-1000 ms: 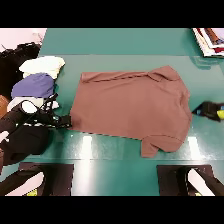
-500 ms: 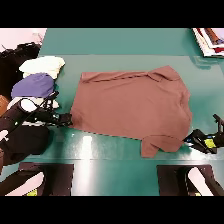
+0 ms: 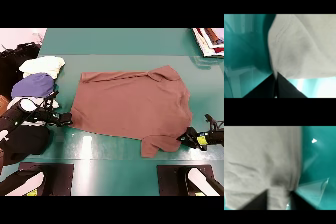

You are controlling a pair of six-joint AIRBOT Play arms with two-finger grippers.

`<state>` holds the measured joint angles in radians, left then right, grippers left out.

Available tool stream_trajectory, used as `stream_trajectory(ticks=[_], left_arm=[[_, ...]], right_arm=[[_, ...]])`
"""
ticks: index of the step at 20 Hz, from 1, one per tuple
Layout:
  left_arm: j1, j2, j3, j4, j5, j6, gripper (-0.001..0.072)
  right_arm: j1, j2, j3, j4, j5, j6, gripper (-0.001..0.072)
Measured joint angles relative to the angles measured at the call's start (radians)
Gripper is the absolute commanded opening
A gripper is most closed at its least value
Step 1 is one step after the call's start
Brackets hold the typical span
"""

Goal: Fold the shirts.

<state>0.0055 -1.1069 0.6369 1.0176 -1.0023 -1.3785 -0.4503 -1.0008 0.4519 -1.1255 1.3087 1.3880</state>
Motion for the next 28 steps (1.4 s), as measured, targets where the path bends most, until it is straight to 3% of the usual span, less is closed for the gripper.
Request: stream_trajectory(ticks=[4,8,14,20,24,28], left_arm=[[0.0,0.045,0.052,0.002,-0.031,-0.001,0.0029],[0.0,0.19,0.261,0.039,-0.103,-0.011,0.0029],[0.002,0.359,0.895,0.073,-0.172,-0.031,0.0028],[0.002,0.39,1.431,0.077,-0.063,-0.047,0.0028],[0.002,0.367,1.503,0.08,-0.063,-0.098,0.0028],[0.002,0.302,1.357,0.08,-0.143,-0.129,0.0029]], right_arm=[[0.097,0.04,0.09,-0.01,-0.05,-0.002,0.0013],[0.186,0.158,0.332,0.013,-0.066,-0.002,0.0013],[0.245,0.251,0.938,0.027,-0.128,-0.001,0.0013],[0.253,0.243,1.493,-0.032,-0.13,-0.001,0.0013],[0.253,0.192,1.682,-0.085,-0.053,0.018,0.0013],[0.253,0.131,1.586,-0.052,0.002,0.032,0.0012]])
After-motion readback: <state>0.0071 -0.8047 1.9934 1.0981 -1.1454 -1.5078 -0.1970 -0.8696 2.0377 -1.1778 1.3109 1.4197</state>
